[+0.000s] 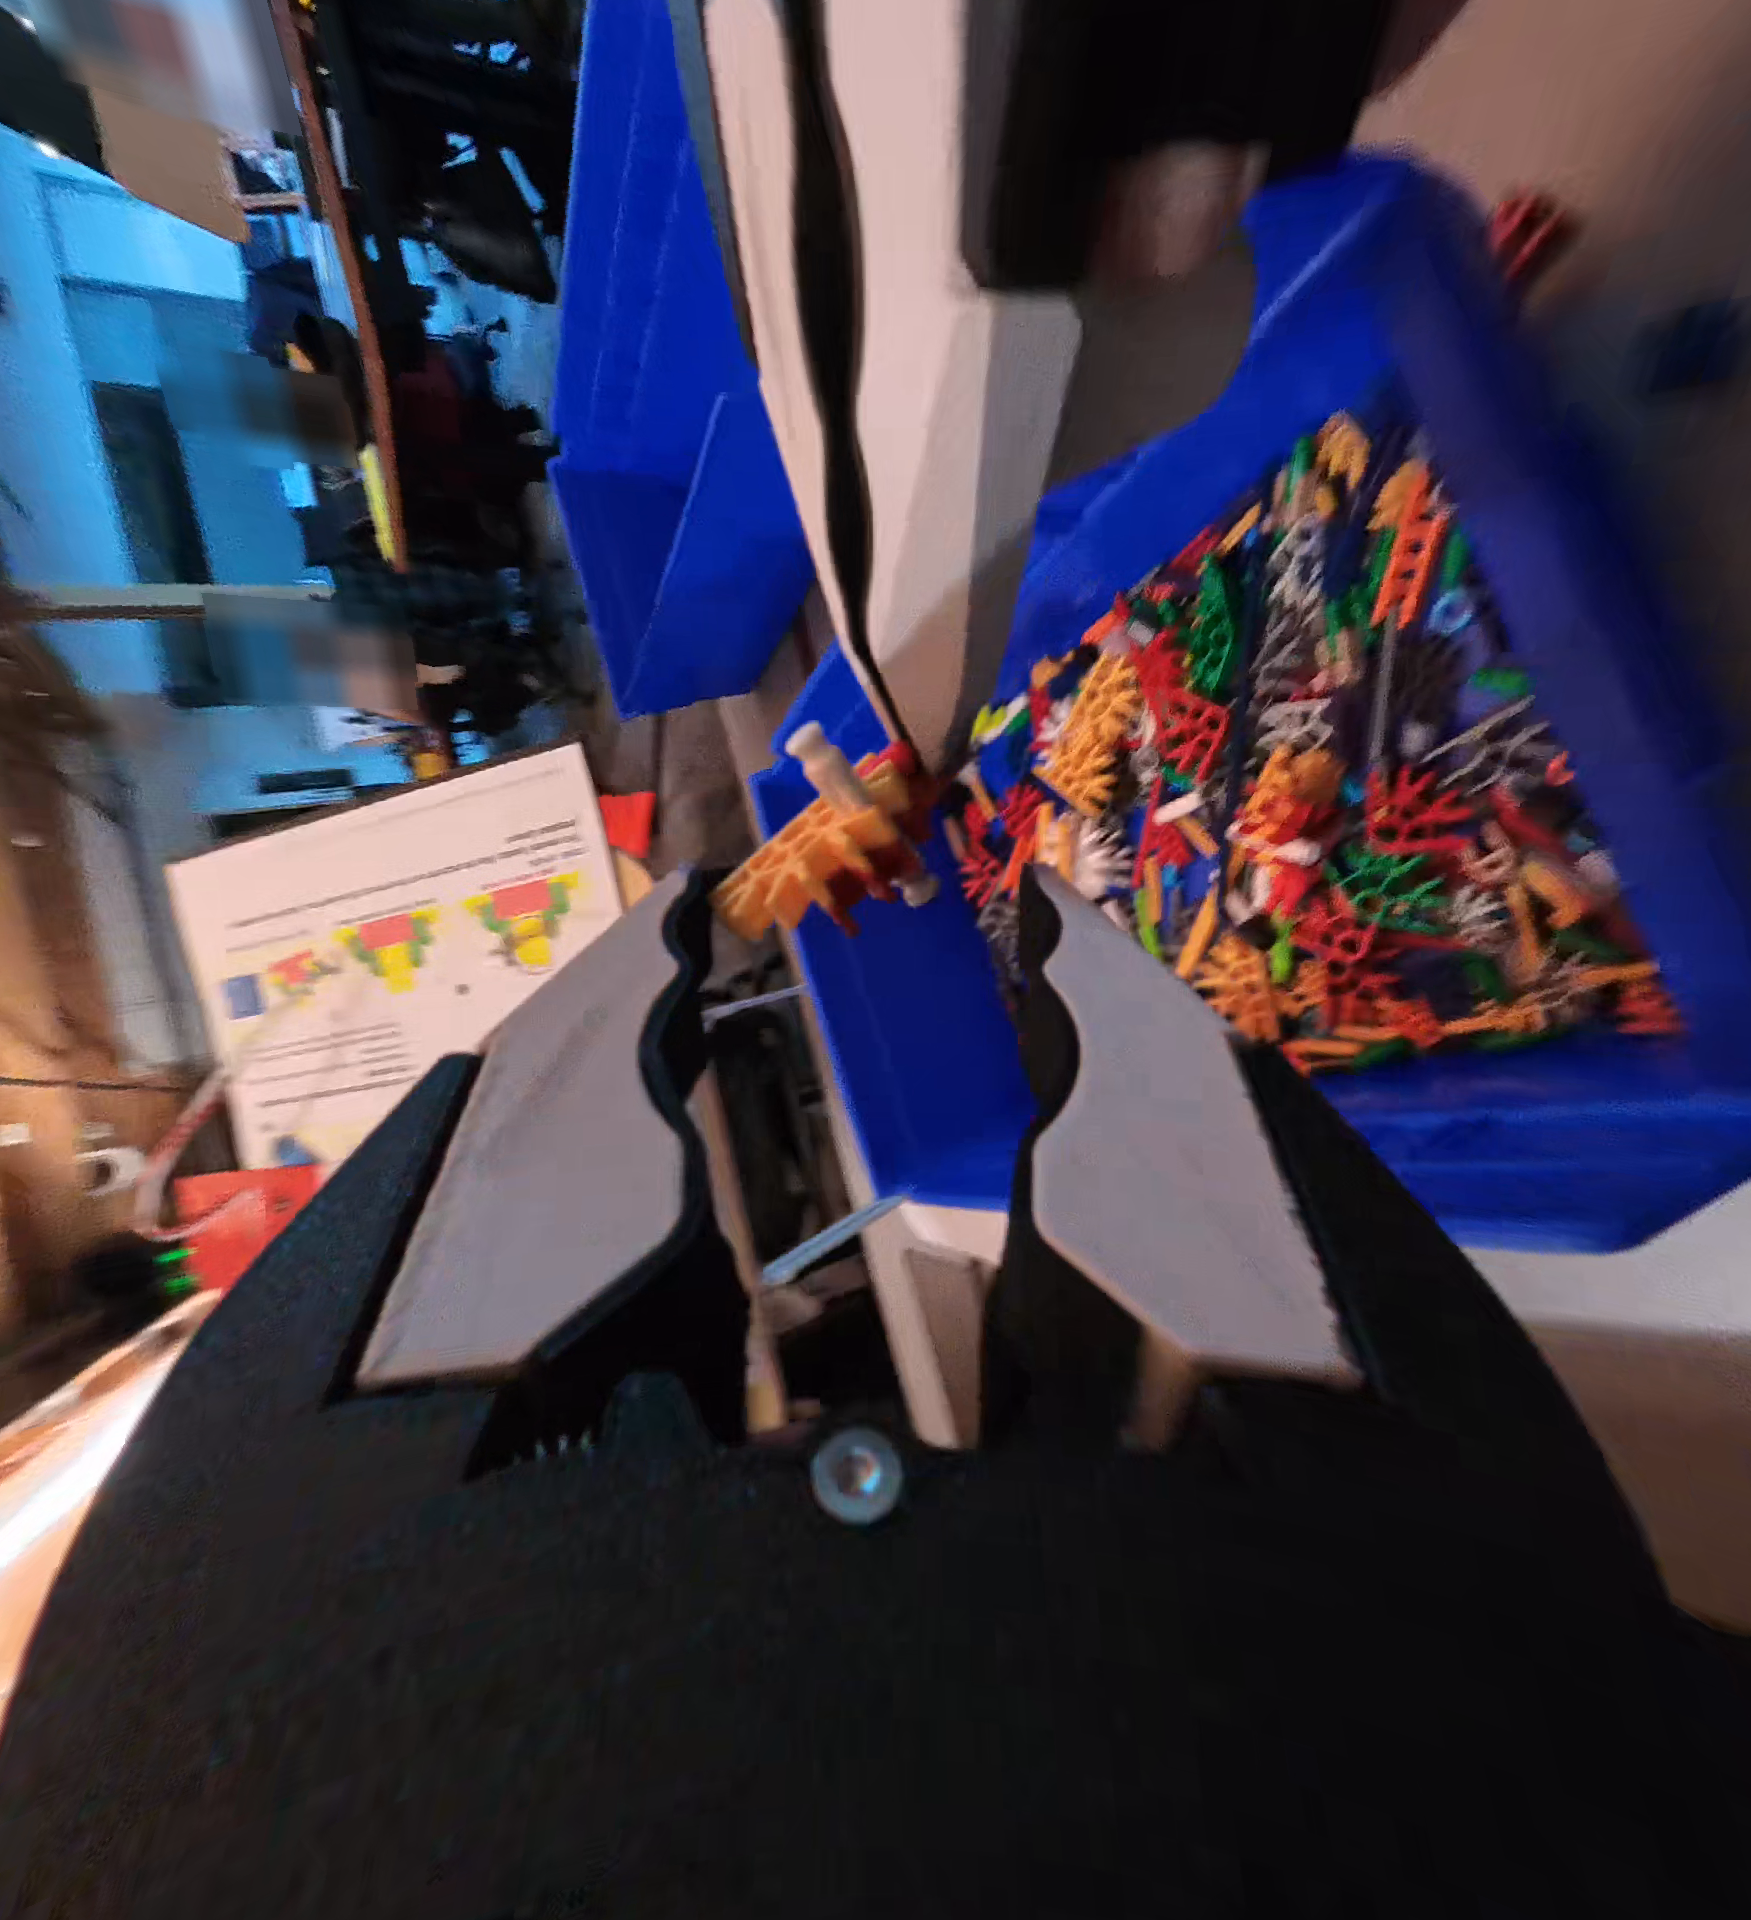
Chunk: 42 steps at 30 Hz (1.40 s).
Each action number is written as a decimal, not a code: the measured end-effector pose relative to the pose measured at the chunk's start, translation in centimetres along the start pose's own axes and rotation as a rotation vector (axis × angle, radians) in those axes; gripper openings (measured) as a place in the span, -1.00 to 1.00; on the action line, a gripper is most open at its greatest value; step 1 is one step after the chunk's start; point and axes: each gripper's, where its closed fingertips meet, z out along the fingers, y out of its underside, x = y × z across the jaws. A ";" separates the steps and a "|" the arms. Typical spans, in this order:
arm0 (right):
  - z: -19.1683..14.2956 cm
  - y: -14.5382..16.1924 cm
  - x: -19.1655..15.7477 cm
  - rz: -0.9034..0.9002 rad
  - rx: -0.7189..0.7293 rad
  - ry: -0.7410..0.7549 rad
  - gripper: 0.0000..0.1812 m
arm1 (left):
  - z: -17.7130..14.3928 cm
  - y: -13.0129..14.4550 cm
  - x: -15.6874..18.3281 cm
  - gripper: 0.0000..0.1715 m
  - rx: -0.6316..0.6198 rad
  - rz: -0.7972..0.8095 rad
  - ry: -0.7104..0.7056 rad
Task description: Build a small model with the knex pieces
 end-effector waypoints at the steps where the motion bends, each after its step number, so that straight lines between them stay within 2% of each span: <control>1: 0.0 0.2 -0.1 0.009 -0.005 -0.012 -1.00 | 0.1 0.2 -0.5 -0.49 -0.017 0.046 -0.052; 4: 0.1 0.5 -0.2 0.028 -0.016 -0.035 -1.00 | 0.7 0.8 -0.9 -0.59 -0.052 0.124 -0.110; 5: 0.2 0.7 -0.3 0.028 -0.026 -0.042 -1.00 | 0.7 0.8 -1.2 -0.75 -0.044 0.143 -0.131; 12: 0.3 1.1 0.3 0.066 -0.014 -0.033 -1.00 | 1.7 1.1 -0.9 -0.79 -0.028 0.037 -0.129; 23: 0.1 0.3 1.8 0.121 0.073 0.035 -1.00 | 3.5 1.4 0.1 -0.80 0.092 -0.579 -0.039; 27: 0.2 0.4 2.0 0.114 0.073 0.059 -1.00 | 3.9 1.5 0.4 -0.81 0.107 -0.683 -0.018; 32: 0.0 0.4 2.0 0.079 0.050 0.067 -0.99 | 3.5 1.9 -0.5 -0.75 0.068 -0.522 -0.089; 33: -0.1 0.2 2.0 0.064 0.048 0.075 -1.00 | 3.3 2.3 -1.2 -0.63 0.040 -0.462 -0.131; 34: -0.2 0.1 1.9 0.054 0.041 0.076 -1.00 | 3.2 2.4 -1.2 -0.40 0.017 -0.398 -0.125; 37: -0.2 0.4 1.5 0.027 -0.006 0.060 -1.00 | 2.9 1.3 0.0 -0.34 0.007 -0.186 -0.090; 38: -0.1 0.4 1.2 0.023 -0.009 0.045 -1.00 | 3.0 1.1 0.3 -0.37 -0.010 -0.147 -0.084; 40: -0.1 0.4 0.8 0.013 -0.020 0.028 -1.00 | 3.0 0.8 0.3 -0.69 -0.016 -0.091 -0.103; 42: 0.0 0.5 0.7 0.027 -0.022 0.009 -0.99 | 2.9 0.8 0.5 -0.73 -0.011 -0.097 -0.073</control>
